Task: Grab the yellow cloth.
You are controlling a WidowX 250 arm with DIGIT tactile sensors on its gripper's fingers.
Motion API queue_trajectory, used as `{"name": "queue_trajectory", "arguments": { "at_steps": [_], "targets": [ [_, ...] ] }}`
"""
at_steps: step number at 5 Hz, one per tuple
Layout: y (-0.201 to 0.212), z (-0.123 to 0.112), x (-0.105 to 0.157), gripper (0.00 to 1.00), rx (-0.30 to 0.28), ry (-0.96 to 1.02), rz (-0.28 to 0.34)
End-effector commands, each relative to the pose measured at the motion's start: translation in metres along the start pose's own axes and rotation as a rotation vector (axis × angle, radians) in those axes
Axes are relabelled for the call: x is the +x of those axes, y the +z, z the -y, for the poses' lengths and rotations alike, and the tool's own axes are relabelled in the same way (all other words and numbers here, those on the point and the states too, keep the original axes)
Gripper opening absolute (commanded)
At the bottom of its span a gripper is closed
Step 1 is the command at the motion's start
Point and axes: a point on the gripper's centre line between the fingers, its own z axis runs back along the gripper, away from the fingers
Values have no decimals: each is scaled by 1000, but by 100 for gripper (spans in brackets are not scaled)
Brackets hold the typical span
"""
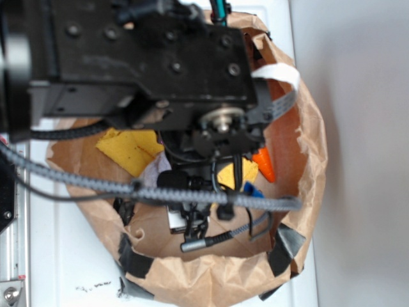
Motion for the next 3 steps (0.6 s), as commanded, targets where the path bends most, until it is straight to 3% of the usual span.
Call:
{"name": "queue_trajectory", "arguments": {
  "at_steps": [1, 2, 3],
  "targets": [
    [-2, 8, 8, 100, 0, -30, 113],
    [-15, 24, 10, 100, -54, -76, 64],
    [-30, 32, 17, 100, -9, -50, 95]
  ]
}}
